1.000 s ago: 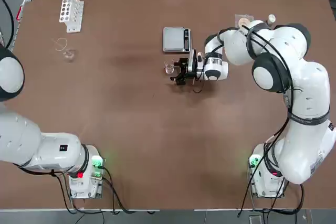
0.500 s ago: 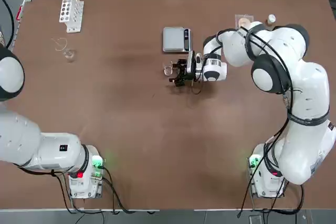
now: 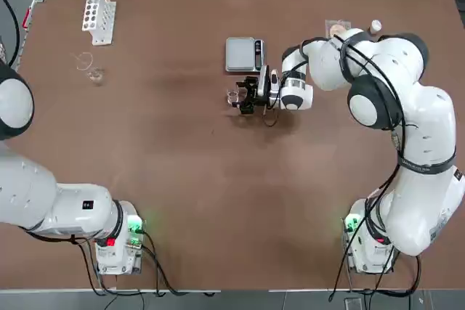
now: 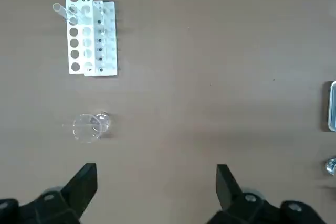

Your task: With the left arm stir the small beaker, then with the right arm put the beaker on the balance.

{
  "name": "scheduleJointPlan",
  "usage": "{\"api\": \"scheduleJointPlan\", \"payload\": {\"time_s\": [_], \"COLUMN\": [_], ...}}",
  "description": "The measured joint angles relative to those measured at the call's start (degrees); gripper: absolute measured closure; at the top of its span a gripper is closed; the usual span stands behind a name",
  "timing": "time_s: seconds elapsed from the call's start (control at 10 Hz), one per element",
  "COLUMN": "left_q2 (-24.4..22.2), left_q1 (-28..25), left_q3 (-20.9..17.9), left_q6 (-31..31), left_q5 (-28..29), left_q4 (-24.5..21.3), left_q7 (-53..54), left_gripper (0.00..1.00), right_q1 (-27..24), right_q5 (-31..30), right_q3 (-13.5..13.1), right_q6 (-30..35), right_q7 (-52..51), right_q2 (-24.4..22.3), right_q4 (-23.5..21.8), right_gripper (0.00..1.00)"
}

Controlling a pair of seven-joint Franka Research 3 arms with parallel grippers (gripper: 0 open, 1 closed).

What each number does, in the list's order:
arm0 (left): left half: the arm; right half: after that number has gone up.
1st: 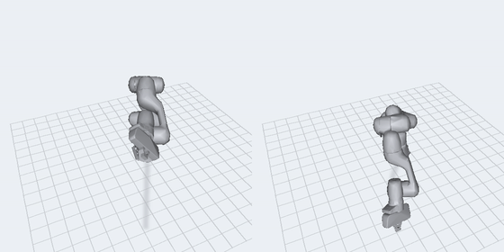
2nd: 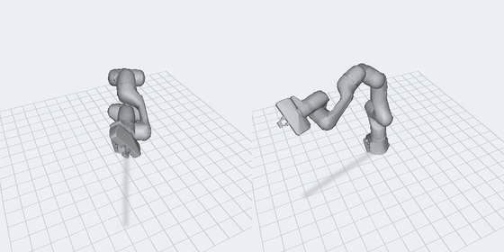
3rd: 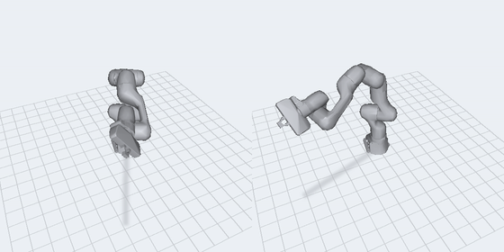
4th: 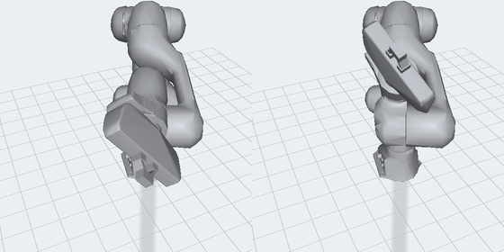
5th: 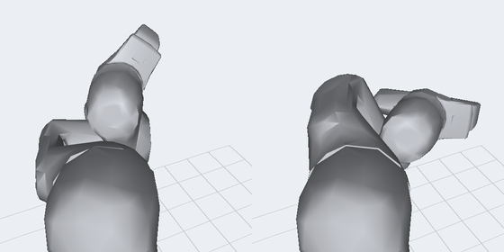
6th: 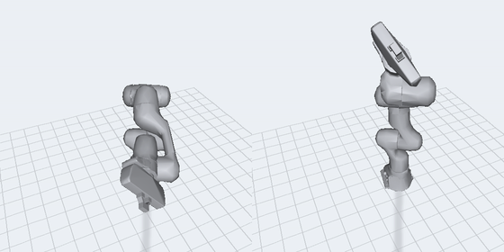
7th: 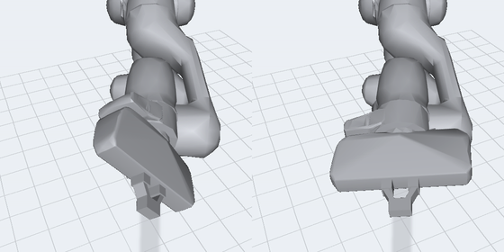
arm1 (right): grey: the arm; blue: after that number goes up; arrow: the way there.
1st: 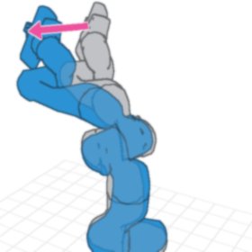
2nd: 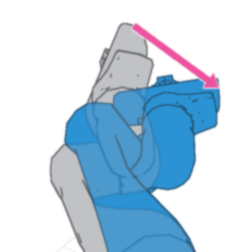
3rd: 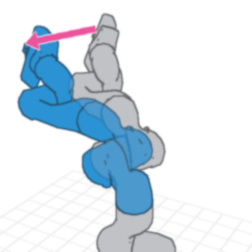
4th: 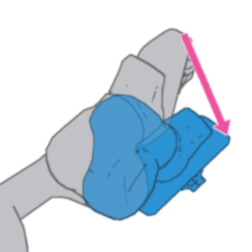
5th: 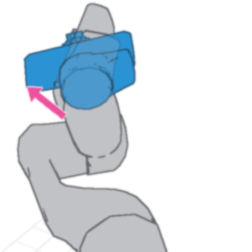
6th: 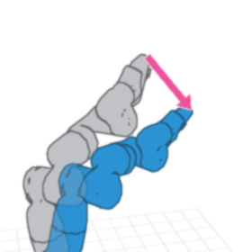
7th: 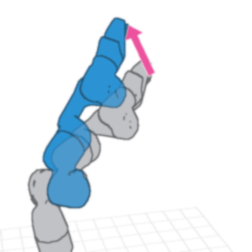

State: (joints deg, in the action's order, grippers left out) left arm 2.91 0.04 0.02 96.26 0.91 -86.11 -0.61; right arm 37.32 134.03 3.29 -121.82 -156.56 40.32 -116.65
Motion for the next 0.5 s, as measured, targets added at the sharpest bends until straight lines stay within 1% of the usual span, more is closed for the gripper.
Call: {"api": "scheduleJointPlan", "payload": {"time_s": [0.2,0.3,0.5], "left_q2": [0.00,0.00,0.00], "left_q1": [0.00,-0.01,0.01], "left_q3": [0.00,0.00,0.02], "left_q6": [0.02,0.03,0.03], "left_q5": [0.00,0.00,0.00], "left_q4": [0.01,0.01,0.01], "left_q7": [0.00,0.00,0.00], "left_gripper": [0.00,0.00,0.00], "right_q1": [0.00,0.00,0.00], "right_q5": [0.15,0.44,0.79], "right_q3": [0.00,0.00,-0.09], "right_q6": [0.01,0.01,0.01], "right_q7": [-0.01,-0.01,-0.01], "right_q2": [0.33,0.63,0.84], "right_q4": [0.22,0.61,1.08], "right_gripper": [0.07,0.12,0.16]}}
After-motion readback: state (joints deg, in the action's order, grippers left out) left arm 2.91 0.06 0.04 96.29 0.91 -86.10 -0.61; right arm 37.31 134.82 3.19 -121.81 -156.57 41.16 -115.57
